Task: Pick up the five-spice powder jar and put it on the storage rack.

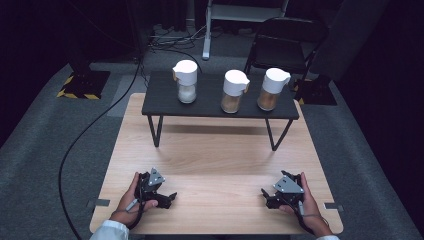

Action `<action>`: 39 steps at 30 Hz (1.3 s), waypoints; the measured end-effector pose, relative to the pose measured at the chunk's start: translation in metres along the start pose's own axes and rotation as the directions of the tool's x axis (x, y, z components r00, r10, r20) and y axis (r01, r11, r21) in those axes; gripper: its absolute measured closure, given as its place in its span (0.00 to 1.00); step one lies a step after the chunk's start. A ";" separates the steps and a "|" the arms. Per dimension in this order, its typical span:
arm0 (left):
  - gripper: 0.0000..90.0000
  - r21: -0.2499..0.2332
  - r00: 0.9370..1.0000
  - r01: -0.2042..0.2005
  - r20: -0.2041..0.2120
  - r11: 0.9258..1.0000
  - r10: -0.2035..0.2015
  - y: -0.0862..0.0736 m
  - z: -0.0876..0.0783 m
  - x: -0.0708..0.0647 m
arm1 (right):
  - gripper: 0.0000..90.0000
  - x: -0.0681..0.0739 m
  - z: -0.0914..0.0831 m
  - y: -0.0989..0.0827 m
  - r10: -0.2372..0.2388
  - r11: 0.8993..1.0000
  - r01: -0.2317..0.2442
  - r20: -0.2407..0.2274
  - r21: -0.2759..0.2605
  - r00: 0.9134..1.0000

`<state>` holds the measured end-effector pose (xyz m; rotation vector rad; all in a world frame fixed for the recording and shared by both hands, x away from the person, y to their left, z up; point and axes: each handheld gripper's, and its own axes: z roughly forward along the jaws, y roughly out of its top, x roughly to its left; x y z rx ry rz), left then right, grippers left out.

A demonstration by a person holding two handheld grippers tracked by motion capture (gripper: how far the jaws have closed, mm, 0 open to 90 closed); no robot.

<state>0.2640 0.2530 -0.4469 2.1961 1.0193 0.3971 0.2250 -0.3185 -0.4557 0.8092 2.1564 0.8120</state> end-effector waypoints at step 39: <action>0.00 0.000 1.000 -0.001 0.002 1.000 0.001 0.000 0.000 0.001 | 0.00 -0.065 -0.004 -0.026 0.383 0.917 -0.366 -0.092 0.157 0.919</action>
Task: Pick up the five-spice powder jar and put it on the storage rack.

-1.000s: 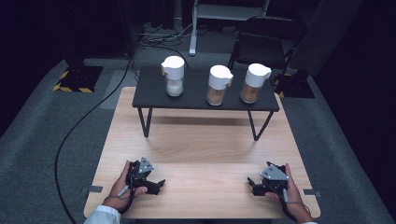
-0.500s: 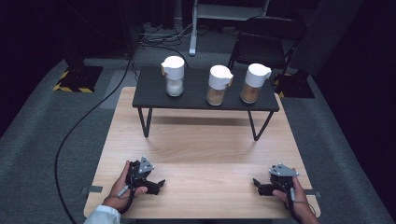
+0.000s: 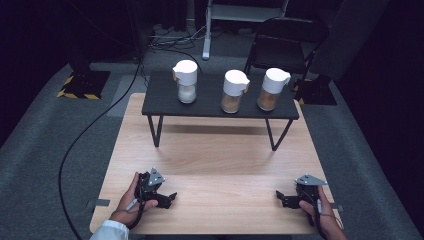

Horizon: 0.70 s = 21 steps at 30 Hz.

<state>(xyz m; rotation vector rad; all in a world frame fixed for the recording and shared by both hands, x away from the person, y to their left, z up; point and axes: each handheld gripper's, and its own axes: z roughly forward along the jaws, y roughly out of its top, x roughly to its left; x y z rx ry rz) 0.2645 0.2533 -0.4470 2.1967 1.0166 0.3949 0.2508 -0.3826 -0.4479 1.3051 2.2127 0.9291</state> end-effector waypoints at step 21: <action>0.00 -0.002 1.000 -0.003 0.004 1.000 0.003 0.000 0.001 0.001 | 0.00 0.000 0.000 0.000 0.000 1.000 0.000 0.000 -0.001 1.000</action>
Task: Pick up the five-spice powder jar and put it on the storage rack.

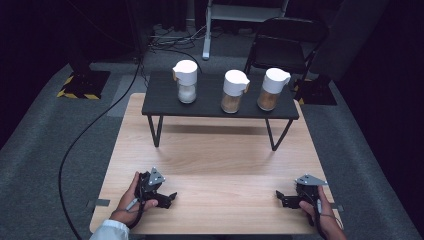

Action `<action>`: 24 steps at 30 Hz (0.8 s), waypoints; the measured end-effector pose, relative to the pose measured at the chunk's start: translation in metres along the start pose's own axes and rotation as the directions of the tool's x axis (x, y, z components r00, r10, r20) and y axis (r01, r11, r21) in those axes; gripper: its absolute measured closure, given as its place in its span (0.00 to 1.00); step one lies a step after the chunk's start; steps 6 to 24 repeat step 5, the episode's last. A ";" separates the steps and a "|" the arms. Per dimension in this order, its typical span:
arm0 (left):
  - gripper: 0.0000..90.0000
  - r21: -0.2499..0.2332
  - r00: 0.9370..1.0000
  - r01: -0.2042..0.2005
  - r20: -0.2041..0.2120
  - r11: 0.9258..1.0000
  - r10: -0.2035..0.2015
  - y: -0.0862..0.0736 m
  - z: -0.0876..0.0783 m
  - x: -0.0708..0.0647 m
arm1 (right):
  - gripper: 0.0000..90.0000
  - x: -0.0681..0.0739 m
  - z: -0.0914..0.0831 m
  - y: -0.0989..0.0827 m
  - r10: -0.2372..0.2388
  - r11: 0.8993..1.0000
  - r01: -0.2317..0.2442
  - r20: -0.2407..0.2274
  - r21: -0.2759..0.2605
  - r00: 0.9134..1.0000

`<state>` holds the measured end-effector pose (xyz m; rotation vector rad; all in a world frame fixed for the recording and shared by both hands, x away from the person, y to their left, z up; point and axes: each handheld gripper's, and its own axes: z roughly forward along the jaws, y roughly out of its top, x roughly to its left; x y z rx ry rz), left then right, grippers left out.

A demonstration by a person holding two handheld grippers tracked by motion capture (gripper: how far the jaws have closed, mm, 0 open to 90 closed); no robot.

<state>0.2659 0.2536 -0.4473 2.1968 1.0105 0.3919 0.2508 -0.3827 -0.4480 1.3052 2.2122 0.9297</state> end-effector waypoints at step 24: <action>0.00 0.000 1.000 -0.002 0.000 1.000 0.002 0.000 0.000 0.000 | 0.00 0.000 0.000 0.000 0.000 1.000 0.000 0.000 0.000 1.000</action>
